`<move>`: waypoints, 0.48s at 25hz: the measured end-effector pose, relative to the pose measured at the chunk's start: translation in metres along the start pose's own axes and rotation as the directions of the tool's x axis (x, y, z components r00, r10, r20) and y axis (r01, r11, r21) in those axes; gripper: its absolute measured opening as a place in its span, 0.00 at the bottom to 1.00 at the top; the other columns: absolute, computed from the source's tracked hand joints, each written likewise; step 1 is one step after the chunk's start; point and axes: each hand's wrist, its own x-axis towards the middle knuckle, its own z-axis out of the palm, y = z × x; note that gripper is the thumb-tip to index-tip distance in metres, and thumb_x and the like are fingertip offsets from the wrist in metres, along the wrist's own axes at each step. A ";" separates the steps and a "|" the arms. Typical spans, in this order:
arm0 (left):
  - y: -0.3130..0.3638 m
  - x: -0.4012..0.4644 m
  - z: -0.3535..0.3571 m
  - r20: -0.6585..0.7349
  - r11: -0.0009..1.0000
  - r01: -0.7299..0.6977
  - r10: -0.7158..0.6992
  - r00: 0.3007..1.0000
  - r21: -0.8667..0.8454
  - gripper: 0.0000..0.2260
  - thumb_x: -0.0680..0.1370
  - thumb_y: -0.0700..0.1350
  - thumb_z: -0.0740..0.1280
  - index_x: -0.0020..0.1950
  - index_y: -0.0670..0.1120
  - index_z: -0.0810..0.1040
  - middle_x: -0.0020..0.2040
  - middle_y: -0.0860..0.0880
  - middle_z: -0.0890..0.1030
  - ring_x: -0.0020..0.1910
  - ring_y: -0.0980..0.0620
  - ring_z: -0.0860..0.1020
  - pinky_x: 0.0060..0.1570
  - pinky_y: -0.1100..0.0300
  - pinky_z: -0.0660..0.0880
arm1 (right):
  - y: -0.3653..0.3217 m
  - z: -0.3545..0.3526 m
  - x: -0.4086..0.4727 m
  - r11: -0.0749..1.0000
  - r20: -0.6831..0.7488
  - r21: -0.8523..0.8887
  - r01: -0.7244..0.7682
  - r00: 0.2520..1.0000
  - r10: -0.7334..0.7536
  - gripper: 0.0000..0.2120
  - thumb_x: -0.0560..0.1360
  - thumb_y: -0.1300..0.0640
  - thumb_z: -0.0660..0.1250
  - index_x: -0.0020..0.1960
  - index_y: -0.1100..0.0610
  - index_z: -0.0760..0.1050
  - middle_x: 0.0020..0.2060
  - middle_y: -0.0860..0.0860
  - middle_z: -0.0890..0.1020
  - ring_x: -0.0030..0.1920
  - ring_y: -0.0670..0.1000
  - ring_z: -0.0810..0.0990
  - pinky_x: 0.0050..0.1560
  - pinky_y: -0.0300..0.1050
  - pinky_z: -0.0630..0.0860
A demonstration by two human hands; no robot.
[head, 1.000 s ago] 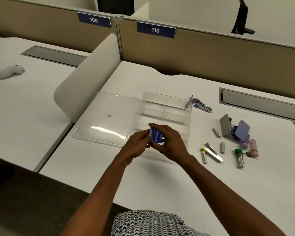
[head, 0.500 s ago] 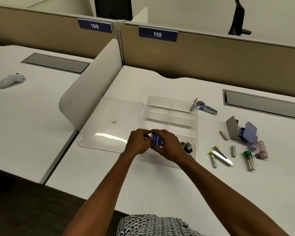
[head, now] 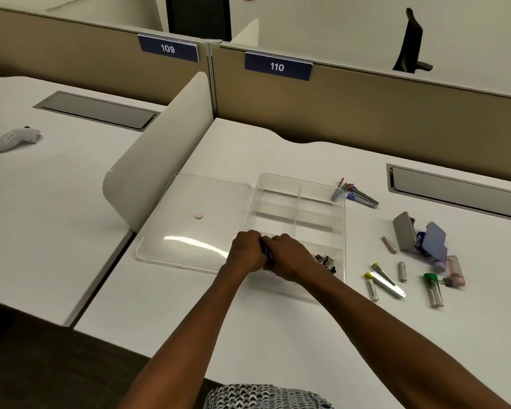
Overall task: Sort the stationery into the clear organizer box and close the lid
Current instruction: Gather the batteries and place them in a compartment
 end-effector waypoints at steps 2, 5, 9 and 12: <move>0.000 0.001 0.004 0.013 1.000 0.004 -0.004 1.000 0.005 0.11 0.72 0.39 0.70 0.54 0.41 0.79 0.52 0.42 0.82 0.50 0.43 0.81 0.42 0.59 0.74 | 0.000 0.000 0.001 1.000 0.021 0.006 -0.010 1.000 0.010 0.24 0.74 0.50 0.72 0.68 0.53 0.70 0.54 0.56 0.80 0.54 0.58 0.79 0.49 0.50 0.75; -0.002 0.003 0.008 -0.001 1.000 0.005 -0.005 1.000 -0.010 0.12 0.73 0.40 0.70 0.55 0.40 0.79 0.53 0.41 0.82 0.50 0.43 0.81 0.44 0.58 0.76 | 0.000 -0.001 -0.002 0.999 -0.012 0.034 -0.004 1.000 0.004 0.24 0.73 0.50 0.73 0.67 0.54 0.72 0.55 0.56 0.80 0.54 0.57 0.80 0.52 0.50 0.77; -0.002 0.003 0.012 -0.035 1.000 -0.010 0.009 0.999 -0.028 0.18 0.72 0.42 0.73 0.61 0.42 0.78 0.56 0.41 0.82 0.53 0.42 0.81 0.50 0.55 0.77 | 0.003 -0.005 -0.015 0.988 -0.109 0.155 0.012 0.994 0.005 0.26 0.73 0.51 0.73 0.70 0.52 0.72 0.62 0.53 0.77 0.58 0.56 0.79 0.56 0.50 0.77; -0.001 0.003 0.015 -0.038 1.000 -0.013 0.012 0.999 -0.022 0.22 0.71 0.45 0.76 0.63 0.42 0.78 0.57 0.41 0.82 0.54 0.42 0.81 0.53 0.55 0.77 | 0.018 -0.012 -0.029 0.974 -0.335 0.223 -0.035 0.936 0.110 0.20 0.74 0.53 0.71 0.66 0.52 0.76 0.59 0.51 0.80 0.60 0.53 0.76 0.56 0.47 0.75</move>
